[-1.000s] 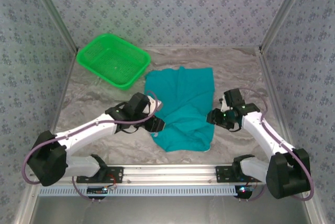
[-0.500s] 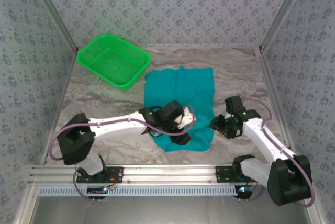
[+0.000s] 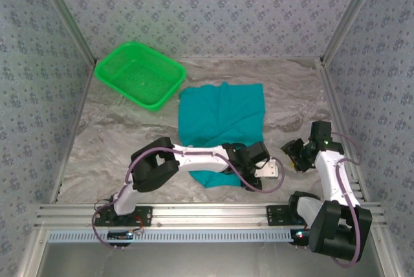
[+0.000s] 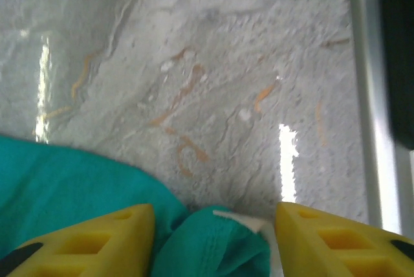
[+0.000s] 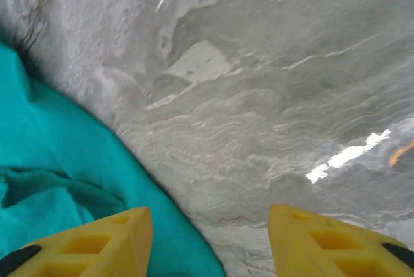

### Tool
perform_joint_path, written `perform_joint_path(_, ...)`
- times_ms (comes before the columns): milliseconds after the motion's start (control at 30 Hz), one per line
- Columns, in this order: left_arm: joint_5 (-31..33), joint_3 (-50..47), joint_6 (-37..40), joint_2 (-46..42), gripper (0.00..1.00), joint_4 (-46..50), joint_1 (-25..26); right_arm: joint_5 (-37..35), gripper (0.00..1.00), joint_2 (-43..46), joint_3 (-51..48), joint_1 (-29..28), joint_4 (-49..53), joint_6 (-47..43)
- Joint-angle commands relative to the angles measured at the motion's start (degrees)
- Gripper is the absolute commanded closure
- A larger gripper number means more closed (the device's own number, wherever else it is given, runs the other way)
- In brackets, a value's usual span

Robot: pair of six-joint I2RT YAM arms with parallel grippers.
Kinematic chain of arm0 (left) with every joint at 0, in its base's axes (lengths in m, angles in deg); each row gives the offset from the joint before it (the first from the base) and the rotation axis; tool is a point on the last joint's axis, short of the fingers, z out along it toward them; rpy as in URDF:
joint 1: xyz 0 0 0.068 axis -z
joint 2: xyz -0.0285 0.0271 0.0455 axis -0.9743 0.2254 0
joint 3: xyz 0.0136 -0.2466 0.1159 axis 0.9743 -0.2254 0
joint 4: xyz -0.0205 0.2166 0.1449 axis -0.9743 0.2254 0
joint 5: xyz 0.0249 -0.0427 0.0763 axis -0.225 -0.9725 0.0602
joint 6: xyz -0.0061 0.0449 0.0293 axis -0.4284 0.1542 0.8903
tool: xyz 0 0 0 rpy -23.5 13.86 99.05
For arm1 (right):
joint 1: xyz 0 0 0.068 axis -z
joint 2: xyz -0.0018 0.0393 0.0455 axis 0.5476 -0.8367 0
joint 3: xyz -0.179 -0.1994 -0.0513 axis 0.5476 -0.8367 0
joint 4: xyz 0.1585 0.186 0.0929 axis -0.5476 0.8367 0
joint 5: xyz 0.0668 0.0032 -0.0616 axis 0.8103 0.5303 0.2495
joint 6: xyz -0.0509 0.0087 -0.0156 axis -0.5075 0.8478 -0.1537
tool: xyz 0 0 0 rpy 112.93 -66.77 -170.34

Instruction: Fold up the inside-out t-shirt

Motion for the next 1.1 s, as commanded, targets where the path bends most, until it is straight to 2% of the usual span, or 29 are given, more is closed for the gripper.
perform_joint_path(0,-0.09,0.96,6.14,-1.38,0.54,3.39,-1.36,7.06,0.52,0.63,-0.75,-0.43,2.91,-4.03)
perform_joint_path(100,-0.71,-3.31,8.33,-2.92,0.76,2.97,-3.98,8.46,0.6,1.5,-3.48,-5.31,3.66,-5.51)
perform_joint_path(167,-3.27,-6.73,8.36,-4.35,0.88,0.27,-6.7,8.95,0.65,1.2,-6.11,-12.37,0.34,-2.66)
perform_joint_path(300,-7.93,-12.22,9.02,-7.62,0.93,-6.45,-9.72,7.04,0.66,-2.7,-6.68,-26.52,-4.1,-1.88)
perform_joint_path(333,-9.02,-13.29,9.23,-8.19,0.93,-7.79,-10.09,6.49,0.66,-3.56,-6.65,-28.93,-5.36,-1.46)
perform_joint_path(433,-12.87,-14.54,7.89,-8.68,0.82,-9.79,-11.37,6.07,0.65,-4.2,-6.56,-33.82,-8.28,-2.19)
perform_joint_path(500,-15.54,-15.84,5.56,-8.97,0.77,-12.07,-12.73,6.08,0.65,-4.01,-6.59,-35.05,-9.27,-3.14)
perform_joint_path(600,-19.99,-18.29,1.65,-10.61,0.63,-15.53,-15.01,7.3,0.7,-4.09,-7.55,-35.93,-12.28,-4.07)
perform_joint_path(733,-22.1,-22.95,-2.48,-15.53,0.58,-20.78,-18.23,8.25,0.68,-4.27,-9.04,-38.91,-17.3,-6.76)
perform_joint_path(900,-25.21,-27.8,-6.43,-22.62,0.54,-24.34,-20.46,5.43,0.62,-4.18,-8.67,-42.01,-20.72,-10.18)
perform_joint_path(1067,-22.77,-32.54,-9.73,-27.82,0.53,-28.42,-22.17,6.59,0.6,-5.93,-9.9,-43.79,-27.11,-11.44)
